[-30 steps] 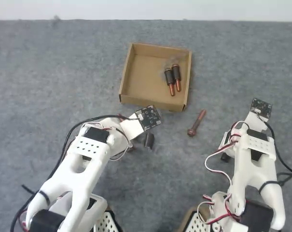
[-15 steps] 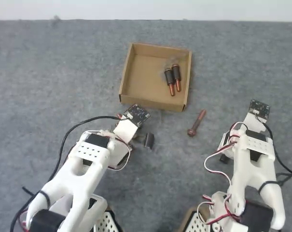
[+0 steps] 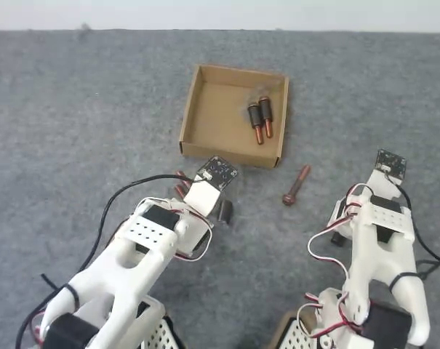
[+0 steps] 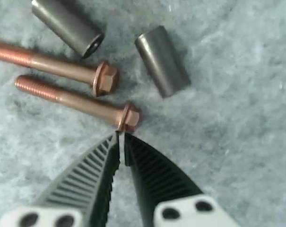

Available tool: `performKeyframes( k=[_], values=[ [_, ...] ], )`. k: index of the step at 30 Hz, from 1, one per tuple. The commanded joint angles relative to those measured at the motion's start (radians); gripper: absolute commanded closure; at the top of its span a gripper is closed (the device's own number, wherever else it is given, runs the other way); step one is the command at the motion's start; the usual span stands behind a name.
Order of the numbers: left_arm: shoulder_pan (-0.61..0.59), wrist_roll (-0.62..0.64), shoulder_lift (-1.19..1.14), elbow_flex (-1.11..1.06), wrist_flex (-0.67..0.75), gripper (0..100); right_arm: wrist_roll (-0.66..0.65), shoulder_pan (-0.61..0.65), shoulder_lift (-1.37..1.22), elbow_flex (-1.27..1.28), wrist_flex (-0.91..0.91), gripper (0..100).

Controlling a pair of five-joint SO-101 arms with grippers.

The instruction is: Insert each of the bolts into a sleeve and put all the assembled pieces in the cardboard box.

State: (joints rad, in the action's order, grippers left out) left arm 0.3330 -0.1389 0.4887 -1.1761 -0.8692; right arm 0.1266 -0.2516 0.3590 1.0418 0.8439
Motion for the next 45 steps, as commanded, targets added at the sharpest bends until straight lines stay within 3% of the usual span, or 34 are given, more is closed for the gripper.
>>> performKeyframes(
  k=[1,6,9,16,20,26,30,37,42,45],
  values=[
    [0.005,0.017,0.003,0.025,0.020,99,-0.012,0.007,0.050,-0.002,-0.004,99.2],
    [0.005,0.043,-0.041,0.056,0.008,99,-0.012,0.007,0.050,-0.002,-0.004,99.2],
    [0.008,0.103,-0.167,0.143,-0.026,99,-0.012,0.007,0.050,-0.002,-0.004,99.2],
    [0.011,0.107,-0.400,0.361,-0.086,99,-0.012,0.005,0.050,-0.002,-0.002,99.2],
    [0.009,0.107,-0.443,0.456,-0.074,99,-0.012,0.005,0.050,-0.002,-0.002,99.2],
    [0.012,0.107,-0.509,0.529,0.054,99,-0.012,0.005,0.050,-0.002,-0.002,99.2],
    [0.037,0.097,-0.496,0.549,0.037,99,-0.012,0.005,0.050,-0.002,-0.007,99.2],
    [0.028,-0.221,-0.339,0.561,-0.183,98,-0.012,0.007,0.050,-0.002,-0.012,99.2],
    [0.029,-0.348,-0.293,0.516,-0.203,98,-0.012,0.007,0.050,-0.002,-0.012,99.2],
    [0.028,-0.459,-0.293,0.473,-0.196,91,-0.012,0.007,0.050,-0.002,-0.010,99.2]
  ],
)
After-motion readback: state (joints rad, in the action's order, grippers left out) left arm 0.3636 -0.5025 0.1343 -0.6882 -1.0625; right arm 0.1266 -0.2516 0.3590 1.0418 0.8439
